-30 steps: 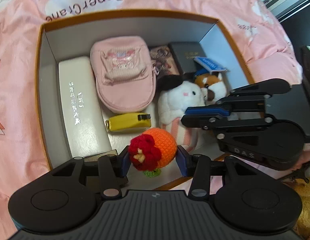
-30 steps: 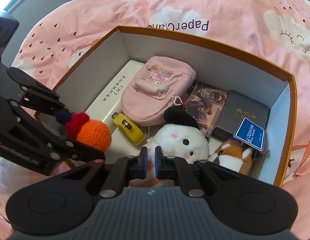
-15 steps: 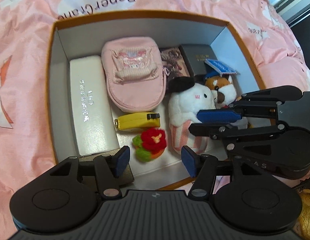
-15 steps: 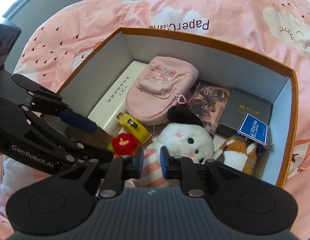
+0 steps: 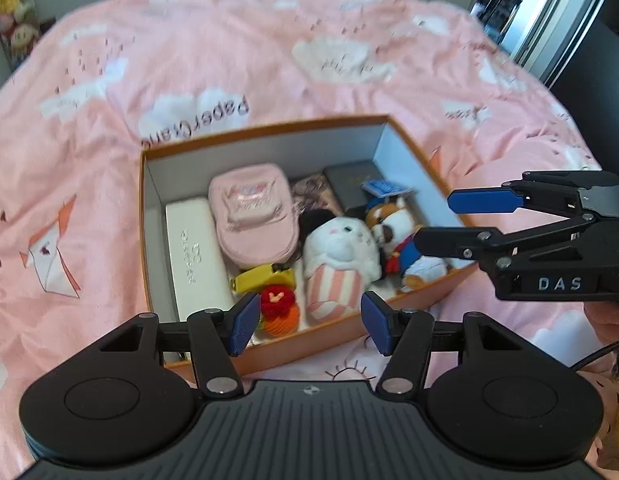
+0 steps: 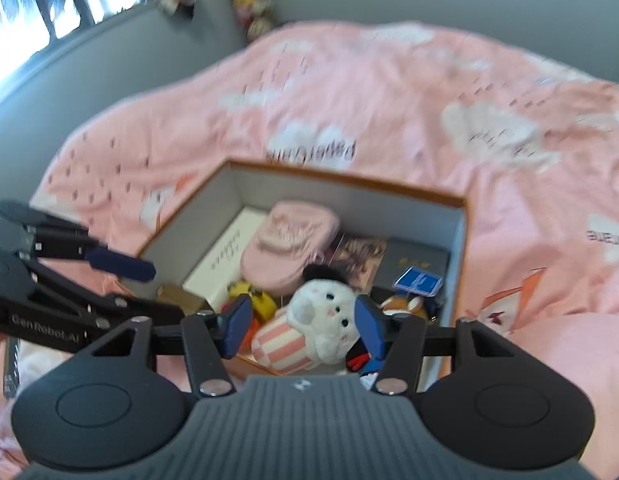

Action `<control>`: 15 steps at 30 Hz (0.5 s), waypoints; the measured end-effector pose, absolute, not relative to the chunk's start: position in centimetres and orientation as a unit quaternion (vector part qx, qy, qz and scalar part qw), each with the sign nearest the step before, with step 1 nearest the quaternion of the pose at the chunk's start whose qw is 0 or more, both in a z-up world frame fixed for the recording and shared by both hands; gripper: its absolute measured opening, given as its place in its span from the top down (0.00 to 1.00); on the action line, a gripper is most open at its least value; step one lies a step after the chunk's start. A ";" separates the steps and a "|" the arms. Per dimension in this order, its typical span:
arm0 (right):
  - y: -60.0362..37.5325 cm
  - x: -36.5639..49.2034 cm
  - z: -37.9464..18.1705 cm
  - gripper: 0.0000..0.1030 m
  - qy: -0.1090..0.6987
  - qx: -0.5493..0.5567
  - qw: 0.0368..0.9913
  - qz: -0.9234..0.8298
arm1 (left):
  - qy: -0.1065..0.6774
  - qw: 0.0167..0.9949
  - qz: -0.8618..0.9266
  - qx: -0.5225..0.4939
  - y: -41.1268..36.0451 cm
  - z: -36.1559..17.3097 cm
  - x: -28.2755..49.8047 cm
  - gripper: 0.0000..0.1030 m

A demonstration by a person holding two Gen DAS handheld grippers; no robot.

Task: Organize objects

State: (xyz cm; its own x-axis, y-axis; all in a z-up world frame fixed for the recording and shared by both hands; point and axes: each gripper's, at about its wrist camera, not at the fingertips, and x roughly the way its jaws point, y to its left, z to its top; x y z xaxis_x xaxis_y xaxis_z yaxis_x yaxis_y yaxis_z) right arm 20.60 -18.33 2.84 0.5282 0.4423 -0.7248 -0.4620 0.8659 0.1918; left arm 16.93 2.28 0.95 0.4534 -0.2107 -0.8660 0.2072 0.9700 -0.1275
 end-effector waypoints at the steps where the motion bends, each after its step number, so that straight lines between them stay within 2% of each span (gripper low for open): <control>1: -18.7 19.9 3.2 0.42 0.400 -0.006 0.881 0.252 | 0.500 0.858 -0.122 -0.001 2.2 1.3 16.4 0.34; 5: -19.7 16.9 4.6 0.35 0.351 0.013 0.910 0.222 | 0.455 0.883 -0.116 0.007 1.6 2.8 14.1 0.34; 11: -20.0 12.1 6.6 0.25 0.248 0.016 0.952 0.179 | 0.334 0.939 -0.079 0.015 0.9 4.6 10.2 0.34; 15: -19.7 9.3 7.0 0.13 0.187 0.001 0.969 0.164 | 0.258 0.965 -0.039 0.006 0.6 4.8 7.7 0.24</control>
